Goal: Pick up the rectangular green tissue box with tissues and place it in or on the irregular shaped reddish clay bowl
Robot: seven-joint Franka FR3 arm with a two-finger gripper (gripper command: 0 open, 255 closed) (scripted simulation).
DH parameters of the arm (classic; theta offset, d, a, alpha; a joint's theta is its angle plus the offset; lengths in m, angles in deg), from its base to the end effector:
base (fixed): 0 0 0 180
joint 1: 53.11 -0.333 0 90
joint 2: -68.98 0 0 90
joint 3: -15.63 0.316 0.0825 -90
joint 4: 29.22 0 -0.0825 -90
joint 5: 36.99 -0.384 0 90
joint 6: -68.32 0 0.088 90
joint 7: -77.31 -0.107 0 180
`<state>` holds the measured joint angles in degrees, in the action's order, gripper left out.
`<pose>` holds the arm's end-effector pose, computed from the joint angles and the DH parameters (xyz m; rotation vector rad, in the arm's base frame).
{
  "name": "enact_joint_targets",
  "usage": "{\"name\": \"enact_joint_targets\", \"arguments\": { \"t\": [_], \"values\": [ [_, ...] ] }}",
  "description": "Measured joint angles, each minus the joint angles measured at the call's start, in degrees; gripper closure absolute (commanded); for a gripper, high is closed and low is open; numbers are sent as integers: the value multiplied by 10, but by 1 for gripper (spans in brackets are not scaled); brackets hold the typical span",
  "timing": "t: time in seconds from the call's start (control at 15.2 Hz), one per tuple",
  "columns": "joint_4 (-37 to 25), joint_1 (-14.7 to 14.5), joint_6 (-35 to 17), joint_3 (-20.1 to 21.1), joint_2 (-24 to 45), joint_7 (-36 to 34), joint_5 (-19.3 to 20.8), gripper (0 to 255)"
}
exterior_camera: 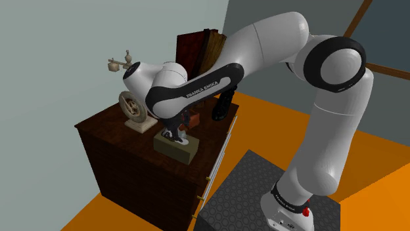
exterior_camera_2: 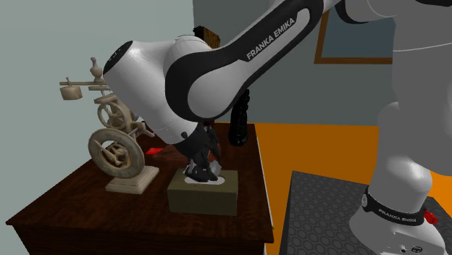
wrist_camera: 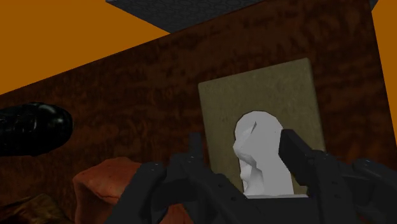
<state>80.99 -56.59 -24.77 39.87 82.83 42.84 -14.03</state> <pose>0.5039 0.2109 0.3502 2.6088 0.0331 -0.3830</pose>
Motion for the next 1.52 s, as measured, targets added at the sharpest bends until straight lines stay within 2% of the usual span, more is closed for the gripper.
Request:
{"name": "enact_joint_targets", "arguments": {
  "t": [0.66, 1.52],
  "values": [
    [-2, 0, 4, 0, -3, 1, 0, 255],
    [-53, 0, 80, 4, -36, 33, -15, 255]
  ]
}}
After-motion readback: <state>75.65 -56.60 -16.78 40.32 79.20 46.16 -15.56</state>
